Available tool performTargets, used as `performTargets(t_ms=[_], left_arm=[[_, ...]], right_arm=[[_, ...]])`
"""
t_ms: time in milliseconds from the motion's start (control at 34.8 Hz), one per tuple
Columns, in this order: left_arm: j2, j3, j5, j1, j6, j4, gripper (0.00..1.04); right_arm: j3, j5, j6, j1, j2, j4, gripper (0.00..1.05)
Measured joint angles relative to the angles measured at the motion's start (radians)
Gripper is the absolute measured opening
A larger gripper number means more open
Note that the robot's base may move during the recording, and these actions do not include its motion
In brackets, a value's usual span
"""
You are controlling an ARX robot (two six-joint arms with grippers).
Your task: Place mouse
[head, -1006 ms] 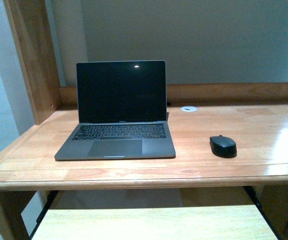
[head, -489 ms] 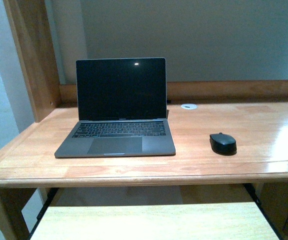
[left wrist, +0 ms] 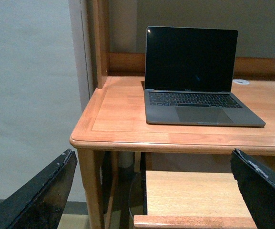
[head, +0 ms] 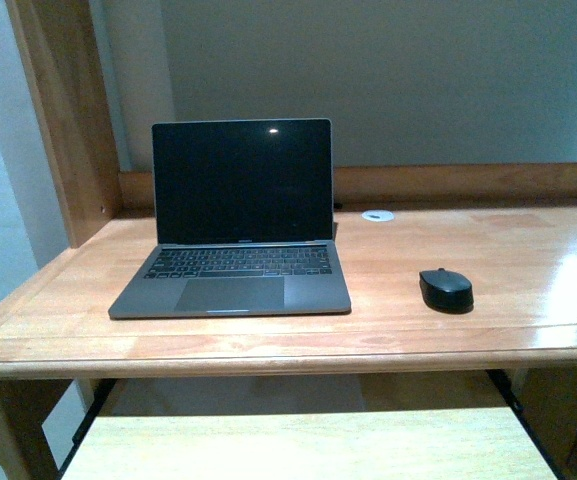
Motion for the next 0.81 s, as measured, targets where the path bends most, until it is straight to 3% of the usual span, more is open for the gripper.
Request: performTargets(t_ms=[805], left_arm=[[0.000,0.000,0.000,0.000,0.000,0.000,0.98]], right_arm=[[-0.005,0.000,0.000,0.000,-0.465,-0.431,0.02]])
